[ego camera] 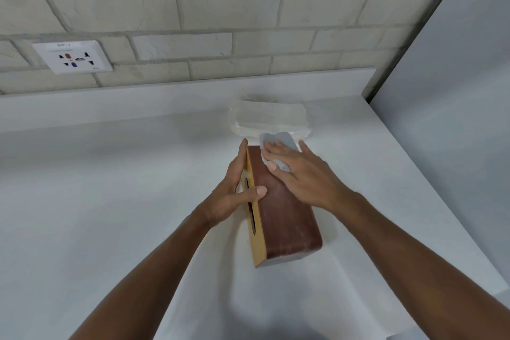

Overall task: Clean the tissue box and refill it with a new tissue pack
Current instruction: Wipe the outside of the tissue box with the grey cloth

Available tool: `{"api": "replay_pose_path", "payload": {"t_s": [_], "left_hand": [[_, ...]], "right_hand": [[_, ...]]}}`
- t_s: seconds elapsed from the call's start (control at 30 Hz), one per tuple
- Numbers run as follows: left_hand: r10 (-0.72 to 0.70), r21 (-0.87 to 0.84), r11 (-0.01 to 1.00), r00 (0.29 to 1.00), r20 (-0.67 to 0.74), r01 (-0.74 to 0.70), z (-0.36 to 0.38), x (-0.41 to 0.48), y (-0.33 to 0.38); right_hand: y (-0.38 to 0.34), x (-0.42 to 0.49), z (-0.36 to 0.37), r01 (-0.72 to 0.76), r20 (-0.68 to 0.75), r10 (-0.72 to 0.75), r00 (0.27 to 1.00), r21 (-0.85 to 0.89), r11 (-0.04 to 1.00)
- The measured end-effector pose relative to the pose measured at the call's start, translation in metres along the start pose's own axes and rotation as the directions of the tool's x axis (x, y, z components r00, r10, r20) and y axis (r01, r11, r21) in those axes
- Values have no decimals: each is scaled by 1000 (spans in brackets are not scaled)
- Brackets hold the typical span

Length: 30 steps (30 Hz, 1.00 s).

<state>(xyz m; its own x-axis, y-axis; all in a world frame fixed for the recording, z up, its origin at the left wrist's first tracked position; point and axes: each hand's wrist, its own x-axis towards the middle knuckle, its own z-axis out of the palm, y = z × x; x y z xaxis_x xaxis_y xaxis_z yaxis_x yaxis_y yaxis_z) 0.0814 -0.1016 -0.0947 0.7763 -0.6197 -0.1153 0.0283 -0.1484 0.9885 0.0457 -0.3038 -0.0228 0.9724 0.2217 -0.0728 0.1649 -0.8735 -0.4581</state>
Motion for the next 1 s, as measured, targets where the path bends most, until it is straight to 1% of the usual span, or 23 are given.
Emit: {"api": "replay_pose_path", "payload": {"t_s": [0.1, 0.13, 0.2, 0.23, 0.27, 0.33, 0.37, 0.4, 0.47, 0.5, 0.57, 0.63, 0.67, 0.7, 0.8, 0.83, 0.87, 0.9, 0.93, 0.97, 1.0], "left_hand": [[38, -7, 999, 999, -13, -38, 1, 0, -1], [40, 4, 999, 999, -16, -40, 2, 0, -1], [29, 24, 999, 999, -29, -28, 1, -1, -2], [24, 28, 999, 999, -38, -23, 1, -1, -3], [28, 33, 999, 999, -46, -27, 1, -1, -2], [66, 50, 997, 997, -47, -63, 3, 0, -1], [84, 60, 995, 996, -35, -82, 4, 0, 0], [86, 67, 994, 996, -23, -85, 5, 0, 2], [54, 63, 997, 998, -27, -53, 4, 0, 3], [44, 53, 998, 998, -36, -42, 3, 0, 3], [49, 48, 998, 998, -37, -48, 2, 0, -1], [42, 55, 998, 999, -32, -40, 2, 1, -3], [28, 55, 998, 999, -34, -26, 2, 0, -4], [18, 52, 999, 999, -32, -16, 1, 0, -4], [5, 37, 999, 1000, -22, -4, 1, 0, -5], [3, 27, 1000, 1000, -19, -3, 1, 0, -5], [2, 17, 1000, 1000, -19, -2, 1, 0, -5], [2, 10, 1000, 1000, -24, -2, 1, 0, -5], [4, 12, 1000, 999, -32, -4, 1, -1, -6], [8, 20, 1000, 999, -39, -7, 1, -1, -7], [11, 28, 1000, 999, -42, -10, 1, -1, -7]], "right_hand": [[-9, -5, 9, 145, 59, -144, 988, -10, 989], [-8, -5, 8, 135, 62, -134, 989, -17, 991], [-6, 0, 1, 7, 6, -7, 1000, -34, 999], [-7, 2, 1, -27, -12, 27, 1000, -25, 999], [-10, 3, 3, -4, -4, 4, 1000, -11, 1000], [-14, 0, 8, 116, 58, -116, 992, -1, 993], [-13, -1, 8, 134, 80, -134, 988, 1, 991], [-11, 0, 5, 90, 82, -90, 993, -1, 996], [-10, 9, -1, -52, 30, 52, 998, 10, 999], [-13, 12, -1, -63, 7, 63, 998, 16, 998], [-19, 7, 5, 49, 1, -49, 999, 20, 999], [-11, -9, 9, 175, 43, -175, 984, 4, 985], [-4, -15, 7, 192, 65, -191, 979, -10, 981], [4, -17, 2, 167, 72, -165, 984, -22, 986], [13, -1, -7, -29, 22, 30, 999, -46, 999], [9, 5, -6, -68, 1, 68, 998, -36, 997], [2, 7, -3, -66, -15, 65, 998, -16, 998], [-4, 5, 2, -17, -24, 17, 1000, 7, 1000], [-8, -1, 8, 63, -18, -63, 998, 22, 998], [-8, -9, 13, 142, 3, -142, 990, 27, 990], [-3, -17, 13, 181, 29, -182, 983, 29, 983]]}}
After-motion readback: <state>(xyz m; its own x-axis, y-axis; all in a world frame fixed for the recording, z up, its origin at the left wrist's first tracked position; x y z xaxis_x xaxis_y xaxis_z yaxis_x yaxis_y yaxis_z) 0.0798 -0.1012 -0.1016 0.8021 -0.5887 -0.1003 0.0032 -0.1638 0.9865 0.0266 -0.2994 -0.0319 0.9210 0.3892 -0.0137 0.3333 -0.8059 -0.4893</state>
